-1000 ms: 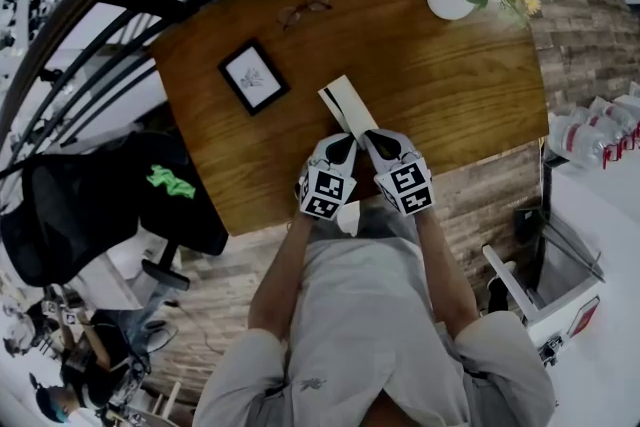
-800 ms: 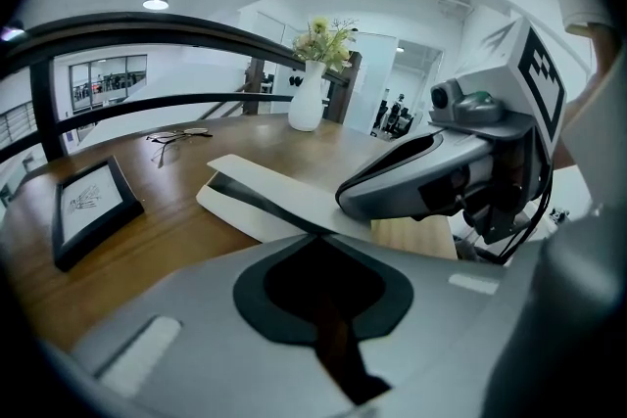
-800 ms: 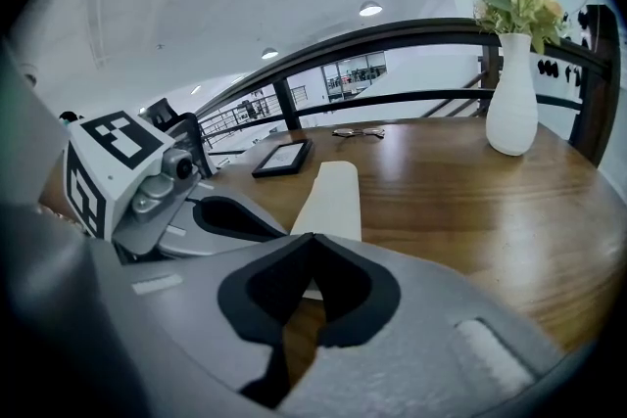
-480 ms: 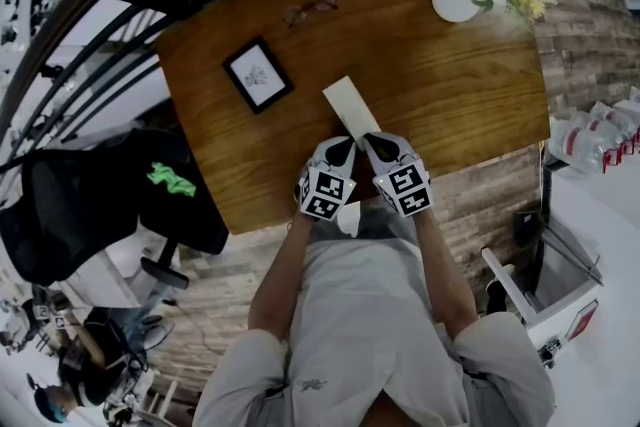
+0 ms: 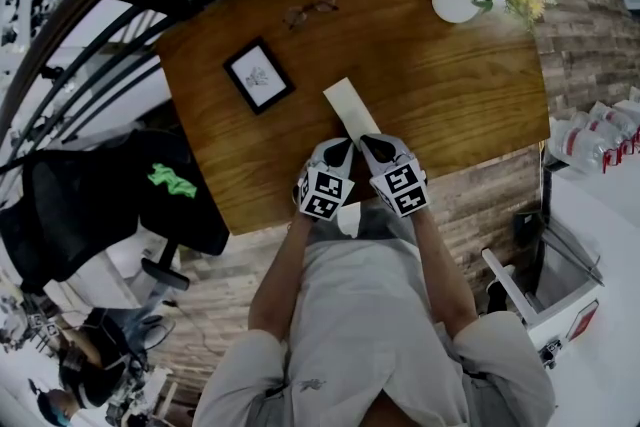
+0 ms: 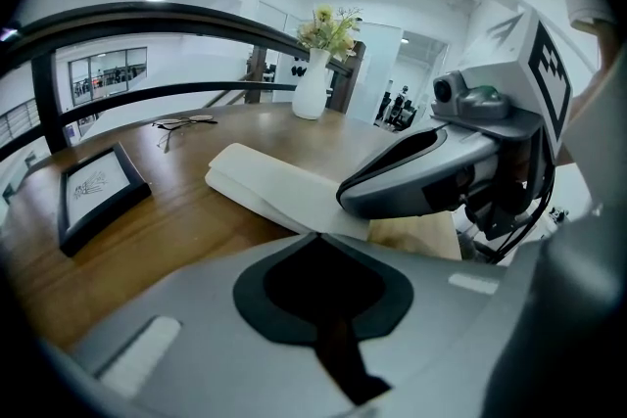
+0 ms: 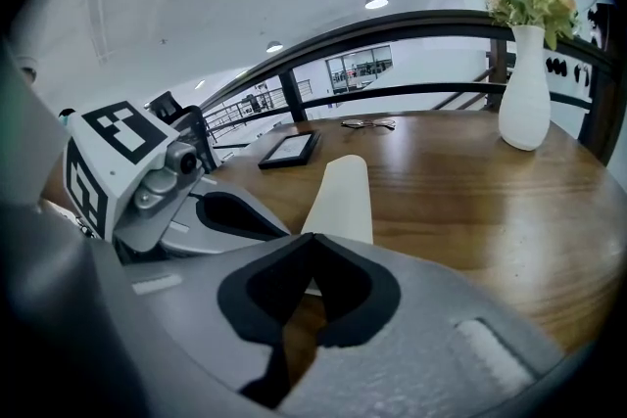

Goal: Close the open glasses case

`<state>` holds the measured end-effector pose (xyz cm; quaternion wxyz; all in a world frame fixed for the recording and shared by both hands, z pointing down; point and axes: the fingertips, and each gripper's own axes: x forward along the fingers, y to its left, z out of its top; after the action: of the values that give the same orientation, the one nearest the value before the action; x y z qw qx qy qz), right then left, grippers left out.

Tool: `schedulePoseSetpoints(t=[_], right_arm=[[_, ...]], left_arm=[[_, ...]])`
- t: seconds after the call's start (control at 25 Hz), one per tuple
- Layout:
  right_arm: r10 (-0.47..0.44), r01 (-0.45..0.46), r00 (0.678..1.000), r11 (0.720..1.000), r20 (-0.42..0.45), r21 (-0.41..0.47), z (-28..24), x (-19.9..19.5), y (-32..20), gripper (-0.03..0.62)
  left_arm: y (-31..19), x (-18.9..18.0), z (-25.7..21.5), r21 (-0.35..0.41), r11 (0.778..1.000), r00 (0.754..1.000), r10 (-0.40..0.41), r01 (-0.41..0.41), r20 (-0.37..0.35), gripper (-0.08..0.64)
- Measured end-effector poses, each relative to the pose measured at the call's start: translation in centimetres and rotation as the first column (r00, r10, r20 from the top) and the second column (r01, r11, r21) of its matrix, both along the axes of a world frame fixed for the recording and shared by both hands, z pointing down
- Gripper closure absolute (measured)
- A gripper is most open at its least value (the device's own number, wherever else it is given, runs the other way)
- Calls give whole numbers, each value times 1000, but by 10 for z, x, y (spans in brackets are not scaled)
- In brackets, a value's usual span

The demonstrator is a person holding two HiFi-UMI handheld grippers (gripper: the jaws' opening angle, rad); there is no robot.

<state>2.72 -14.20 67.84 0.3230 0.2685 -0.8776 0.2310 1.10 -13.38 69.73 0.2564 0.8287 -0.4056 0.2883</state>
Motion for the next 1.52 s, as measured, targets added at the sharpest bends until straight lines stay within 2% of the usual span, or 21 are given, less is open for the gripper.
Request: schedulePoseSetpoints(t=[0.32, 0.72, 1.04, 1.24, 1.52], right_arm=[[-20, 20, 1000, 1000, -3, -14, 4, -9, 6, 589], [6, -6, 1000, 1000, -7, 8, -5, -4, 2, 589], [46, -49, 998, 993, 33, 103, -50, -5, -16, 589], [87, -107, 991, 970, 101, 216, -102, -7, -33, 589], [165, -220, 970, 907, 177, 359, -166, -3, -33, 591]], left_arm=[[-1, 0, 1, -2, 1000, 1000, 5, -5, -3, 540], [-4, -10, -7, 22, 1000, 1000, -8, 8, -3, 540], [-24, -31, -57, 143, 988, 997, -55, 61, -48, 540], [-39, -49, -114, 265, 959, 992, -82, 105, -98, 540], [-40, -62, -188, 452, 882, 984, -57, 130, -171, 540]])
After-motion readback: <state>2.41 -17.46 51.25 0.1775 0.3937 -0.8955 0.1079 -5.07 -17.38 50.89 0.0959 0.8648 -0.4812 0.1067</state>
